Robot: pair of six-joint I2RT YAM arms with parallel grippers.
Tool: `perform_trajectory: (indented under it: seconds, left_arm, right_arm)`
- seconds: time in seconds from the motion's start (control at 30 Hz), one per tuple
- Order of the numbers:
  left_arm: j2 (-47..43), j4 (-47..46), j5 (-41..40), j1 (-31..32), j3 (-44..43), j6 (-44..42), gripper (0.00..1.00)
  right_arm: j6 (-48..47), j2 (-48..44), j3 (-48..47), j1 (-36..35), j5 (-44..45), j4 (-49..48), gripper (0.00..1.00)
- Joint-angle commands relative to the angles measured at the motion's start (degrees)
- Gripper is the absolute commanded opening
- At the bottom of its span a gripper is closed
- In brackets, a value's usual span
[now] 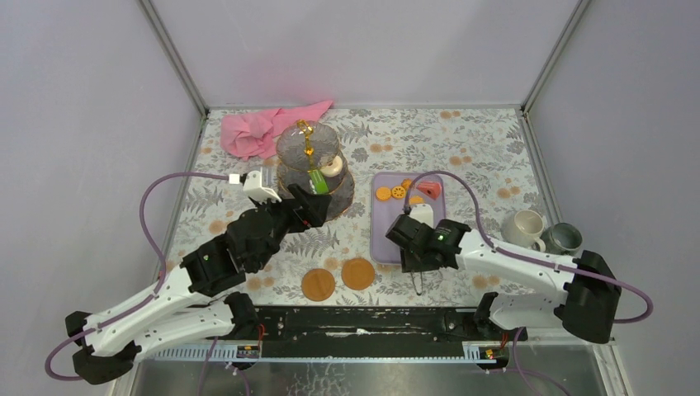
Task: Serve the afternoon tea
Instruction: Pick up the desert from the tray, then place the desert on the desert table.
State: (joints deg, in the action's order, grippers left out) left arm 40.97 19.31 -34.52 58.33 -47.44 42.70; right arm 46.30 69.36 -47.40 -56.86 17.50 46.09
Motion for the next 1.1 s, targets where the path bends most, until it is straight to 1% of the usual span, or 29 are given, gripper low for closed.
perform_trajectory:
  seconds: [0.0, 0.23, 0.63, 0.9, 1.07]
  left_arm:
    - [-1.10, 0.73, -3.36, -0.44, -1.91, -0.96, 0.93]
    - [-1.18, 1.73, -3.92, -0.47, -2.73, -0.23, 0.93]
    - [-1.06, 2.79, -6.14, -0.43, -3.99, 0.02, 0.94]
    - [-3.45, 2.61, -11.38, -0.43, -6.41, -1.81, 0.94]
    - [-6.16, 3.70, -19.77, -0.46, -7.82, -1.42, 0.94]
  right_arm:
    - [2.30, 3.26, -5.71, -4.09, 3.11, 0.46, 0.35]
    - [0.15, 11.04, -13.13, -8.04, 3.09, -2.94, 0.35]
    - [-7.09, 24.33, -27.24, -8.68, 1.28, -6.74, 0.36]
    - [-10.45, 32.38, -34.78, -8.62, 0.76, -7.45, 0.36]
    - [-12.48, 36.53, -39.26, -8.58, -0.01, -8.39, 0.36]
